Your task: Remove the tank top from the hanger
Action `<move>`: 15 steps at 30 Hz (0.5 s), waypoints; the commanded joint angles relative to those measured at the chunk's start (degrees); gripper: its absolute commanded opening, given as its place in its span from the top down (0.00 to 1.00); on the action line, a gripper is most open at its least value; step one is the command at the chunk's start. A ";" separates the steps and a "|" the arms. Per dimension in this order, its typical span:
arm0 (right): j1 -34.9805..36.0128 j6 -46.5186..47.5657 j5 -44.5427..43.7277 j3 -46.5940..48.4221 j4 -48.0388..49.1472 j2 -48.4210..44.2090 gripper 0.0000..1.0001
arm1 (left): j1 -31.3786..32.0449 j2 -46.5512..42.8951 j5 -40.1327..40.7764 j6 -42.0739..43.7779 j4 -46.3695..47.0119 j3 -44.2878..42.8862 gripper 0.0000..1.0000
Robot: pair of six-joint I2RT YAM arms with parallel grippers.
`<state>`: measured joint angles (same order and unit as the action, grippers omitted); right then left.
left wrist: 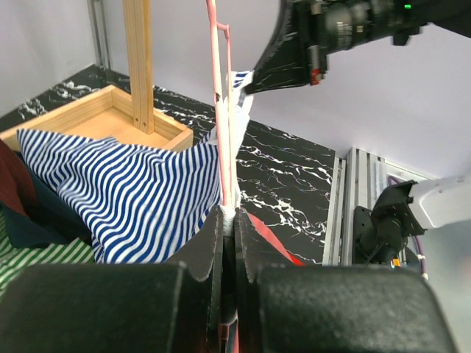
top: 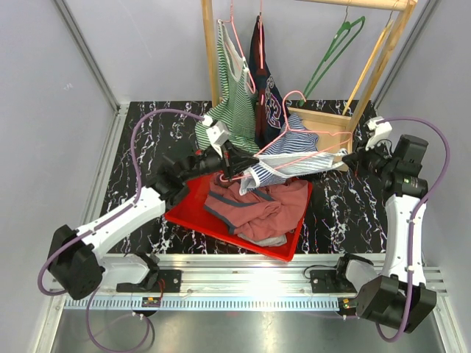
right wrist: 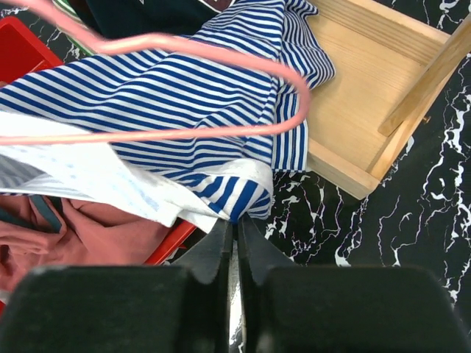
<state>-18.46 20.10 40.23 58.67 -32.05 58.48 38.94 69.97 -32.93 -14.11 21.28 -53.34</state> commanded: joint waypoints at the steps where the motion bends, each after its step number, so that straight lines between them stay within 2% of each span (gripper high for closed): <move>1: -0.53 3.37 1.96 -0.58 -0.37 -2.66 0.86 | -0.35 1.21 2.87 -2.06 9.13 -3.17 1.00; 10: -0.53 9.16 6.00 0.74 -6.96 -2.75 0.59 | -0.35 3.06 4.71 -3.47 12.03 -4.22 1.00; 13: -0.53 14.34 8.45 2.93 -11.96 -2.67 0.44 | -0.35 4.03 3.75 -3.38 11.68 -4.75 1.00; 14: -0.53 19.05 10.73 5.11 -16.94 -2.49 0.30 | -0.18 4.72 2.62 -1.21 10.38 -5.62 1.00; 15: -0.53 22.41 12.23 6.35 -20.12 -2.49 0.23 | 0.00 4.99 2.34 -1.18 9.06 -5.63 1.00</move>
<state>-18.68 32.10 46.30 59.53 -43.11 56.75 38.94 74.06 -29.95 -17.28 26.59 -55.24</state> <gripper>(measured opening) 0.722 0.036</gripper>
